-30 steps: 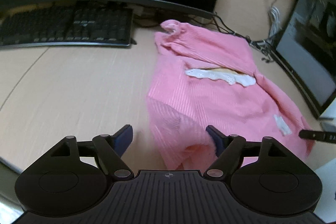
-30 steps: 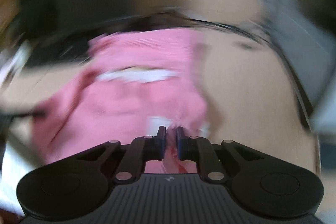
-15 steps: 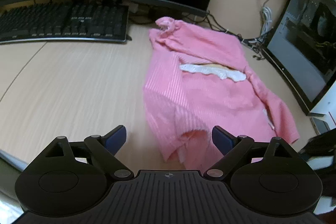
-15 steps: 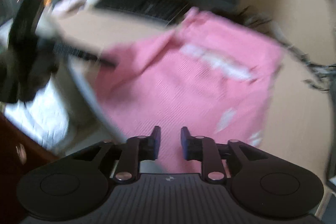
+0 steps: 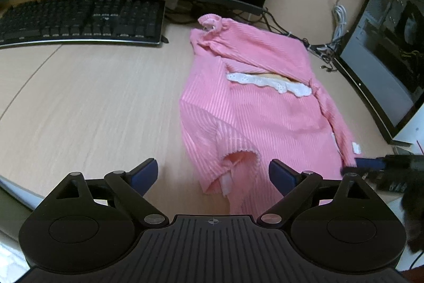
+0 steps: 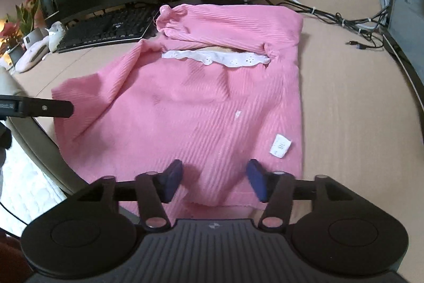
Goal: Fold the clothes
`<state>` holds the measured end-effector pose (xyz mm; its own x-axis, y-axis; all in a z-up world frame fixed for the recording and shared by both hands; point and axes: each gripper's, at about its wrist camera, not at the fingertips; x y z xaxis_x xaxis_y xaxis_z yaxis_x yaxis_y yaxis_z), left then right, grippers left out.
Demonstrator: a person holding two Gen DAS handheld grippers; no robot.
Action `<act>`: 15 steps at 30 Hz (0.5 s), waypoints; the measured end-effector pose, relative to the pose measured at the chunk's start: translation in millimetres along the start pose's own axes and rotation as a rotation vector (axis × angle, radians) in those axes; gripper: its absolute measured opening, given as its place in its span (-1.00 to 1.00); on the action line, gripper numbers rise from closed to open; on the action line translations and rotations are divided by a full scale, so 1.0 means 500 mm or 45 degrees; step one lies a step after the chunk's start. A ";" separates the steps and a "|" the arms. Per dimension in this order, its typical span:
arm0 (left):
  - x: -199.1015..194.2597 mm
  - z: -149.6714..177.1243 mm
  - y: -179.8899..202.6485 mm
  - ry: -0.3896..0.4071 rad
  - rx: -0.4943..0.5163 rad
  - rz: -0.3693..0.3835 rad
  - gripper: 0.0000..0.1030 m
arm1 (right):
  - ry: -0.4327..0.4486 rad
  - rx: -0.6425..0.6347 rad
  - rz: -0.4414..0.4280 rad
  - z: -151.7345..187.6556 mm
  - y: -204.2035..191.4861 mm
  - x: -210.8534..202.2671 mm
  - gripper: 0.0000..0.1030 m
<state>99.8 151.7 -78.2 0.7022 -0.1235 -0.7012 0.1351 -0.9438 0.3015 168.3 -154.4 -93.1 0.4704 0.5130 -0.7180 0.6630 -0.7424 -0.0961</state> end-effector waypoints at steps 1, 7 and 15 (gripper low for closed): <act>0.001 0.001 0.001 0.004 -0.010 -0.012 0.85 | 0.001 0.002 -0.007 0.001 -0.002 -0.001 0.26; 0.036 0.004 0.031 0.078 -0.046 -0.116 0.86 | 0.011 -0.006 -0.022 -0.001 -0.010 0.009 0.47; 0.098 -0.032 0.099 0.180 0.327 -0.162 -0.37 | 0.016 0.020 -0.053 -0.004 -0.005 0.012 0.48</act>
Point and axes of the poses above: each gripper's, at about its wrist camera, not at the fingertips, and x roughly the way its jaws point, y to its right, z to its underside, and after that the axes turned 5 degrees about -x, right-handed
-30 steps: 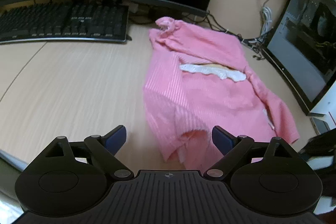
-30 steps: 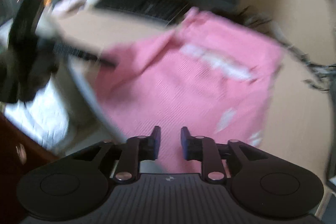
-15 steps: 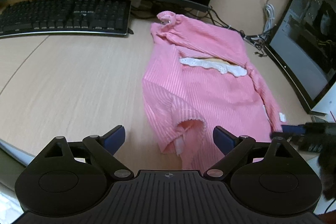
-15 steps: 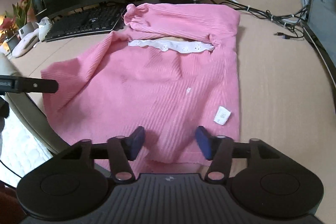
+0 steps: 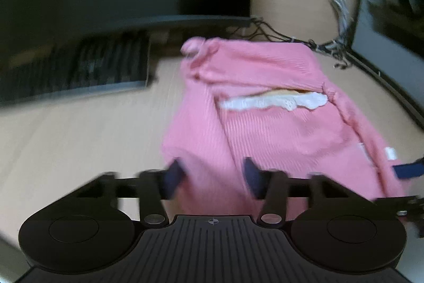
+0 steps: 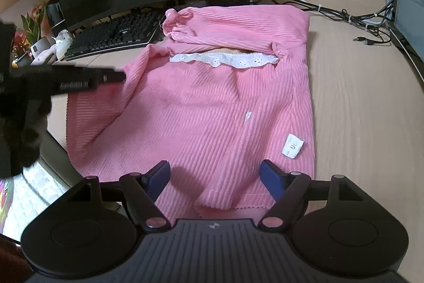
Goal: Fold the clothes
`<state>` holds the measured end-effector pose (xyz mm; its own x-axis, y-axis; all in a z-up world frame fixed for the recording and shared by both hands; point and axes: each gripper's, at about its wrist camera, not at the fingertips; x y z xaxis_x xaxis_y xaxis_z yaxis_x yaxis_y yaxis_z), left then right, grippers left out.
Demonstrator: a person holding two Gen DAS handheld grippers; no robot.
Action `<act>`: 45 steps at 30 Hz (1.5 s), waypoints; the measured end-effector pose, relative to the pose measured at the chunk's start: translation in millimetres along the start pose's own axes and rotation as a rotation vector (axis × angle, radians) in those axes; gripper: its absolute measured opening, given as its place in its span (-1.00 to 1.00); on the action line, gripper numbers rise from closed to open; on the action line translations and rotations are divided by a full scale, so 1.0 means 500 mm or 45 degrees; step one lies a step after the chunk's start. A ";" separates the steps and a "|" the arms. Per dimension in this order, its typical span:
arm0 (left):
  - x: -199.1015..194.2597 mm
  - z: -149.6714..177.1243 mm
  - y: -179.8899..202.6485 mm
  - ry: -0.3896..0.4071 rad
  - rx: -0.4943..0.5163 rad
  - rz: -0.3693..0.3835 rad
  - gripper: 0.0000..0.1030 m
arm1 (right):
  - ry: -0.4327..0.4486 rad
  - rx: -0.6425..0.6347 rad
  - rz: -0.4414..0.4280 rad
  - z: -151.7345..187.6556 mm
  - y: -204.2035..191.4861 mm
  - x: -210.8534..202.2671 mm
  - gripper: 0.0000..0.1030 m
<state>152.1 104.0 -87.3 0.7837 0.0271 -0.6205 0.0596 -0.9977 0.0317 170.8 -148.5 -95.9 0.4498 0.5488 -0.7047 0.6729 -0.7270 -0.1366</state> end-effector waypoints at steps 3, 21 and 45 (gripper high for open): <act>-0.004 -0.030 0.006 0.015 0.142 0.095 -0.80 | -0.001 -0.012 0.005 0.001 -0.005 0.002 0.52; -0.091 0.055 0.028 0.057 -0.022 -0.102 0.74 | -0.019 -0.084 0.013 -0.001 -0.031 0.025 0.97; -0.051 0.074 0.114 -0.079 0.785 0.272 -0.64 | -0.021 -0.043 -0.006 -0.001 -0.022 0.017 1.00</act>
<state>112.6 44.0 -98.8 0.7007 -0.1606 -0.6952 -0.4732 -0.8338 -0.2844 167.5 -135.6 -100.3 0.4371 0.5451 -0.7154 0.6946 -0.7099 -0.1166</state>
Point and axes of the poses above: each gripper's, at about its wrist camera, not at the fingertips, and x roughly the way its jaws point, y to its right, z to its underside, and after that the axes turned 5 degrees about -x, right-handed
